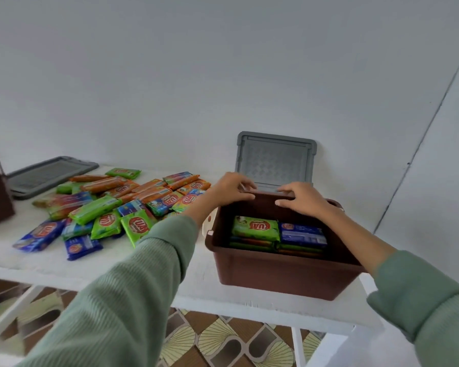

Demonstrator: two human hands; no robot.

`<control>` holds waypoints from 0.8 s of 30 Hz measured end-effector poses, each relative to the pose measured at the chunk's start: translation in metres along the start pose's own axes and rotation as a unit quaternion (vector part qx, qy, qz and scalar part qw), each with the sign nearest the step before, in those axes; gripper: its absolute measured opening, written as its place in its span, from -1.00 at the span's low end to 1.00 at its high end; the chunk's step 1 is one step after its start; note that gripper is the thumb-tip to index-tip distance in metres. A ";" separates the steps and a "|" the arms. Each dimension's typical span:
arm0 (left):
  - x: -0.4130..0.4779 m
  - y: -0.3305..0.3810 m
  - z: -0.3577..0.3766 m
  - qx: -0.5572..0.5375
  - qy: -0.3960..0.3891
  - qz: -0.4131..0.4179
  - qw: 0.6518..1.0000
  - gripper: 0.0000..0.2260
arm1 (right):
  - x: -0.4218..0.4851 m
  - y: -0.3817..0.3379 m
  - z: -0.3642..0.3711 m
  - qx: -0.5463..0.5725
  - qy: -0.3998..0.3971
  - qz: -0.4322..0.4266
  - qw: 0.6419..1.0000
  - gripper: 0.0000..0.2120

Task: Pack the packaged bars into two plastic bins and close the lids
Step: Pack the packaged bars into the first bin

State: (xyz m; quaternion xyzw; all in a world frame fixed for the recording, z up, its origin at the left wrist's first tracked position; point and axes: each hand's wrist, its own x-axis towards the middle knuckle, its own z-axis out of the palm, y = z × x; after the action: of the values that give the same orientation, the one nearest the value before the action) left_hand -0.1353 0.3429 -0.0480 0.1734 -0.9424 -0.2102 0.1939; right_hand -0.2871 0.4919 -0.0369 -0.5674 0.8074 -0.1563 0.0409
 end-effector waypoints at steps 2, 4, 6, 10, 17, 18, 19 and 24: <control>-0.007 -0.011 -0.029 0.015 0.049 -0.009 0.999 -0.76 | 0.016 -0.023 -0.007 0.010 0.021 -0.023 0.999 -0.54; -0.020 -0.027 -0.057 0.034 0.085 -0.031 0.995 -0.78 | 0.034 -0.048 -0.008 0.020 0.026 -0.046 0.998 -0.52; -0.038 -0.049 -0.083 0.052 0.116 -0.068 0.990 -0.78 | 0.051 -0.072 -0.002 0.036 0.022 -0.066 0.997 -0.51; -0.081 -0.101 -0.123 0.089 0.137 -0.163 0.973 -0.76 | 0.083 -0.119 0.021 0.045 -0.001 -0.104 0.994 -0.50; -0.141 -0.175 -0.136 0.102 0.141 -0.291 0.941 -0.70 | 0.133 -0.173 0.081 0.024 -0.074 -0.150 0.986 -0.48; -0.146 -0.182 -0.133 0.108 0.133 -0.297 0.939 -0.69 | 0.140 -0.177 0.091 0.022 -0.089 -0.154 0.984 -0.46; -0.149 -0.192 -0.129 0.110 0.127 -0.302 0.938 -0.67 | 0.149 -0.181 0.102 0.020 -0.106 -0.158 0.982 -0.43; -0.159 -0.225 -0.114 0.129 0.085 -0.373 0.915 -0.49 | 0.167 -0.181 0.137 -0.043 -0.192 -0.162 0.967 -0.24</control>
State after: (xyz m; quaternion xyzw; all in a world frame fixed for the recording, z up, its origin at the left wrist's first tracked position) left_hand 0.1077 0.1786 -0.1032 0.5532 -0.8080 -0.1281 0.1570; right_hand -0.1489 0.2533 -0.0941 -0.7112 0.6877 -0.0146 0.1449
